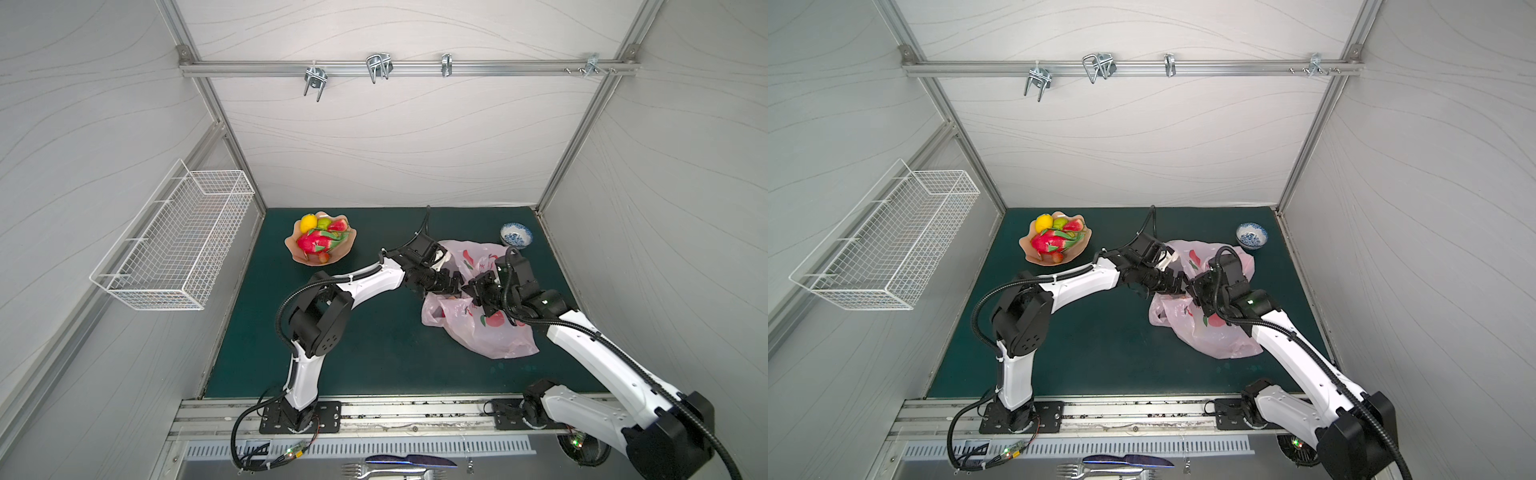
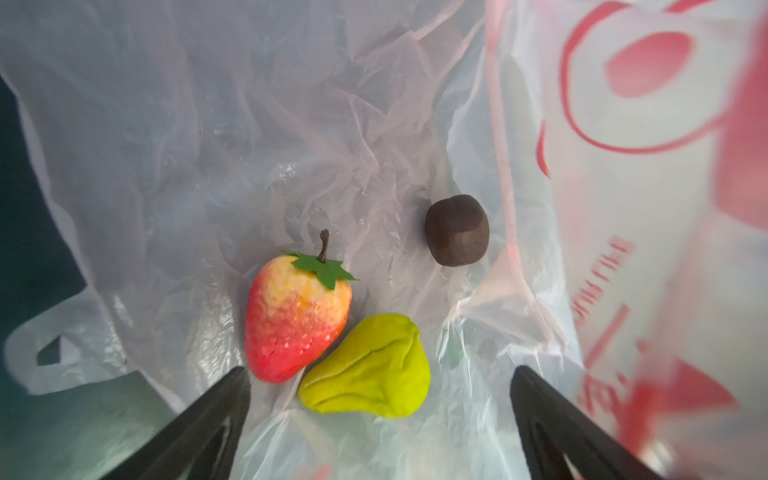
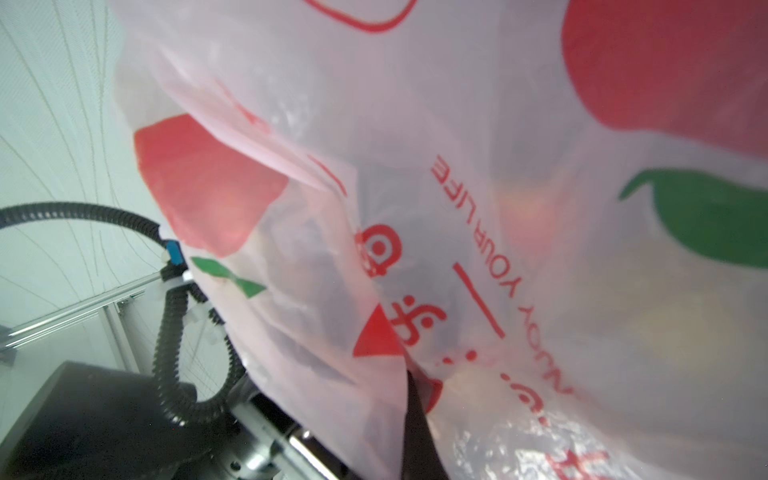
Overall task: Place the fruits into the plastic bag
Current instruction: 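Withdraw the left gripper from the bag toward the fruit bowl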
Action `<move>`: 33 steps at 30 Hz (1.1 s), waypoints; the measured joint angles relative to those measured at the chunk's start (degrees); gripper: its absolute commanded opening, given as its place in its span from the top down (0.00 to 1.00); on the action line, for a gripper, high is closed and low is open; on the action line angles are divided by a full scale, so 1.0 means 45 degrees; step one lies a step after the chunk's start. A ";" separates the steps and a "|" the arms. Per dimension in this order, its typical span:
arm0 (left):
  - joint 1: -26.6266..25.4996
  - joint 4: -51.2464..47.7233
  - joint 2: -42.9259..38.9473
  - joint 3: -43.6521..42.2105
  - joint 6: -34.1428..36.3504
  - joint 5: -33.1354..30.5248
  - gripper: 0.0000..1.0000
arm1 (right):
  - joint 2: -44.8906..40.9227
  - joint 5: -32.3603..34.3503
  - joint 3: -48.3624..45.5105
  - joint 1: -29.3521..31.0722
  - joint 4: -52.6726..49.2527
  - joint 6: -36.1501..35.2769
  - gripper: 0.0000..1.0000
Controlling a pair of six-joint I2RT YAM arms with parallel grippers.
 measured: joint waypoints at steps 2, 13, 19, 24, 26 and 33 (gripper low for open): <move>0.0151 -0.0083 -0.0408 -0.0170 0.0180 -0.0034 0.01 | 0.0053 -0.0015 0.0010 0.0005 0.0078 -0.0010 1.00; 0.0777 -0.1239 -0.1744 -0.0661 0.1224 -0.0952 0.03 | 0.0772 -0.0189 0.0622 0.0005 0.0131 -0.0121 1.00; 0.0855 -0.2365 -0.2618 -0.1200 0.2472 -0.1681 0.03 | 0.0865 -0.0185 0.0719 0.0005 0.0175 -0.0126 1.00; 0.0860 -0.3211 -0.3152 -0.1957 0.3434 -0.2195 0.03 | 0.1005 -0.0185 0.0719 0.0005 0.0233 -0.0126 1.00; 0.0860 -0.3415 -0.3274 -0.2244 0.3759 -0.2341 0.03 | 0.1025 -0.0185 0.0719 0.0005 0.0248 -0.0126 1.00; 0.0860 -0.3808 -0.4041 -0.3152 0.4444 -0.2705 0.03 | 0.1049 -0.0189 0.0719 0.0005 0.0282 -0.0126 1.00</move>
